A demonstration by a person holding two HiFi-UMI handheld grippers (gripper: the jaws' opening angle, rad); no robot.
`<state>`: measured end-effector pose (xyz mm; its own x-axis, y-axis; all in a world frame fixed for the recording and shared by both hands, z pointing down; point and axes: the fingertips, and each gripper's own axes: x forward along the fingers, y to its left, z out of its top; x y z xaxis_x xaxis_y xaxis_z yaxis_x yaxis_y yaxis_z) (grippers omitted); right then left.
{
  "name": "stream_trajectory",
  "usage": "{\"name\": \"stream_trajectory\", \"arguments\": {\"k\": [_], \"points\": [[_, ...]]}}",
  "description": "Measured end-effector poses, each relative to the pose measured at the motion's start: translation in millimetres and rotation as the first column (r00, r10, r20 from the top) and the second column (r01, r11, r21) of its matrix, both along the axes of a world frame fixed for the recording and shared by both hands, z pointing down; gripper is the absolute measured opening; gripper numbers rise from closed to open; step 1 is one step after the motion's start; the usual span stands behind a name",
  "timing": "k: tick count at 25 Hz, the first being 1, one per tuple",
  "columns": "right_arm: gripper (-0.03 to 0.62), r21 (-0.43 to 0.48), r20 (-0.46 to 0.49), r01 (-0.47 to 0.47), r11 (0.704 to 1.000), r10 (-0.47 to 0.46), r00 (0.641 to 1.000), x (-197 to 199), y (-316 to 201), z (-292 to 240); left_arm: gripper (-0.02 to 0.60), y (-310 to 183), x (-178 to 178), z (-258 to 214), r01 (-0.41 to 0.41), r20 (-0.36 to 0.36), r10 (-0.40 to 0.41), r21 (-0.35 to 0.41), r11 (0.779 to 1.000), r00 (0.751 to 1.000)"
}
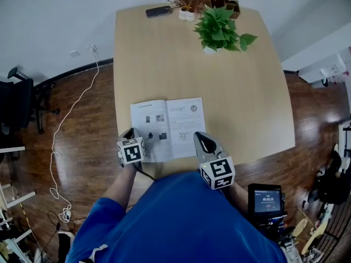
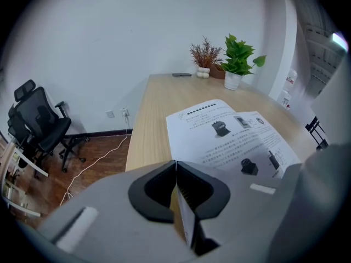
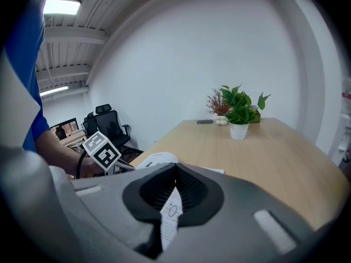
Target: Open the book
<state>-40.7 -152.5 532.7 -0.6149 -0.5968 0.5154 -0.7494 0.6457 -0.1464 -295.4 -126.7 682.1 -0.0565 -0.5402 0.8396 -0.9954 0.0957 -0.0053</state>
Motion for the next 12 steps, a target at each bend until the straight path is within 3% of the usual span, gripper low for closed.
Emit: {"name": "stream_trajectory", "arguments": {"k": [12], "points": [[0.003,-0.001,0.001,0.003,1.0,-0.003,1.0,-0.6,1.6,2.8,0.006,-3.3,1.2,6.2,-0.043,0.033,0.043,-0.013,0.999,0.999]]}}
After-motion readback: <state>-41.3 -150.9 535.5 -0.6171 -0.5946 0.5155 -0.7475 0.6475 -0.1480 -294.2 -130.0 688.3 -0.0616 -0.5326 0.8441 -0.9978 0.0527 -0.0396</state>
